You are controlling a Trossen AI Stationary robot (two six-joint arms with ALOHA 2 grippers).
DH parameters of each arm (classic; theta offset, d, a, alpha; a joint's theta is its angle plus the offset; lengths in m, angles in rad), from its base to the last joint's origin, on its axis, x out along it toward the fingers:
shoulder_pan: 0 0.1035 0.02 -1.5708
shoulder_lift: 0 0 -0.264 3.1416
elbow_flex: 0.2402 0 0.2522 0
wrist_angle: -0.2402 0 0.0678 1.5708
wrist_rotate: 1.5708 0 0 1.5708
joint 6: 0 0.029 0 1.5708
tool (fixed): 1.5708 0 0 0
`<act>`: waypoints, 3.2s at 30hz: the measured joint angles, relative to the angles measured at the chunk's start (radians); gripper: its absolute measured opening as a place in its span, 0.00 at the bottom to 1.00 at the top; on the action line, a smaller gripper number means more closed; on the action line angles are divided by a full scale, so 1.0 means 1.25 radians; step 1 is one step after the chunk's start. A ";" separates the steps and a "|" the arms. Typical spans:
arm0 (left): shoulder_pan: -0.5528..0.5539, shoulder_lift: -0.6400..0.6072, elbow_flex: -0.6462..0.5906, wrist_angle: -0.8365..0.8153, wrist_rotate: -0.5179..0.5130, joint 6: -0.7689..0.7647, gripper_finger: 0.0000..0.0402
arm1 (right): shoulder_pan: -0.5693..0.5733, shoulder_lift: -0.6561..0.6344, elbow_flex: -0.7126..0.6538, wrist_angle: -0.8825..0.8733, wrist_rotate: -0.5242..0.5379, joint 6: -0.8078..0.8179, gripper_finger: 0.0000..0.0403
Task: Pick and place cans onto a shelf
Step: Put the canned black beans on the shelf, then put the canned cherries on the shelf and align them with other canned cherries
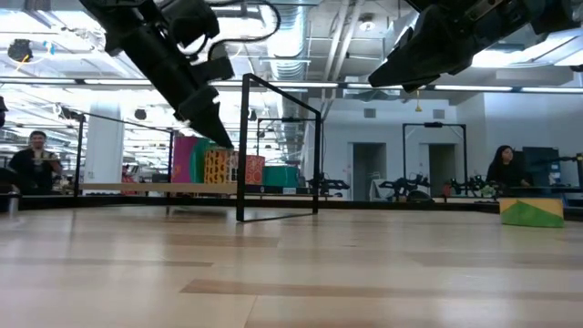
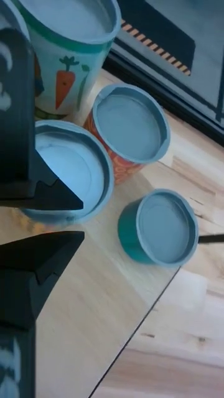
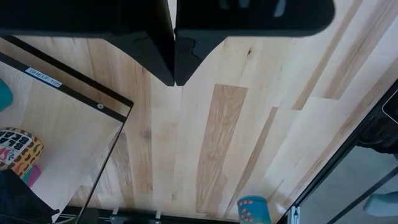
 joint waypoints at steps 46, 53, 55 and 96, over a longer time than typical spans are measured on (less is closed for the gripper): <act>-0.890 -0.146 0.146 -0.588 0.224 -0.912 0.30 | 0.005 0.000 0.000 -0.023 0.022 -0.022 0.04; -0.911 -0.067 0.146 -0.572 0.254 -0.922 0.30 | 0.005 0.000 0.000 -0.026 0.021 -0.020 0.04; -0.911 -0.044 0.146 -0.569 0.272 -0.922 0.30 | 0.005 0.000 0.000 -0.026 0.021 -0.018 0.04; -0.909 -0.010 0.161 -0.517 0.324 -0.856 0.28 | 0.005 0.000 0.000 -0.026 0.020 -0.014 0.04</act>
